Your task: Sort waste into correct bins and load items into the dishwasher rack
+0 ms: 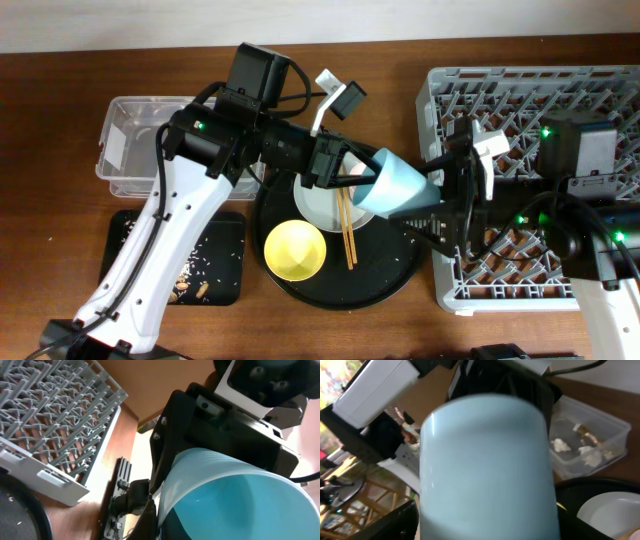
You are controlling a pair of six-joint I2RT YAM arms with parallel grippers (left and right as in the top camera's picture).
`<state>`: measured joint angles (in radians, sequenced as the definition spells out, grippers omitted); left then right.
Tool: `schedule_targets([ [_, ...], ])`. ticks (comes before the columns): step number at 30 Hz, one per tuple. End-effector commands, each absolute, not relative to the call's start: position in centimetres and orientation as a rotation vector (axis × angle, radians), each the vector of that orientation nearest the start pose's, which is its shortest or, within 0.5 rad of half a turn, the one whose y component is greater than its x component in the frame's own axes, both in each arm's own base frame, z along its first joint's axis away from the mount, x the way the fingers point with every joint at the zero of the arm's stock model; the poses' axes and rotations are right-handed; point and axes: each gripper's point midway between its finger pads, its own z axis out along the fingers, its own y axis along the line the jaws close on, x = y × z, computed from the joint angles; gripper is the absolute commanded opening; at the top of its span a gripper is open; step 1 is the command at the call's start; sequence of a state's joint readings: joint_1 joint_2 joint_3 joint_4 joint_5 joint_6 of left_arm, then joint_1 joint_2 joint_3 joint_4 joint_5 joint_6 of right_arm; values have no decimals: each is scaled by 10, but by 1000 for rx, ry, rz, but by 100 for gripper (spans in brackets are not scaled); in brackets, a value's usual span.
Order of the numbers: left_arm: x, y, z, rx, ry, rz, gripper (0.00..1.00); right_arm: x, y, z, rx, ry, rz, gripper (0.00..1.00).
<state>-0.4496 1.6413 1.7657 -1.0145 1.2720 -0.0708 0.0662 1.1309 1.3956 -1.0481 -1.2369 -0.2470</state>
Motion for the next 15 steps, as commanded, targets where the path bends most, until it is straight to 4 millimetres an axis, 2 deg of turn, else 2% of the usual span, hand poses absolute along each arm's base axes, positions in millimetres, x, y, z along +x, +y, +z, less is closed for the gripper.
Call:
schedule_targets([
  [1,250,-301,366,996,2075,-1752,0,218,173,379,-802,1895,1243,77],
  [7,250,-301,366,996,2073,-1750,0,220,172,378,-796,1904,1225,78],
  [11,250,-302,367,1018,2049,-1738,0,218,172,375,-786,1923,1237,83],
  [15,250,-302,367,1020,2047,-1736,0,216,172,374,-781,1933,1244,82],
])
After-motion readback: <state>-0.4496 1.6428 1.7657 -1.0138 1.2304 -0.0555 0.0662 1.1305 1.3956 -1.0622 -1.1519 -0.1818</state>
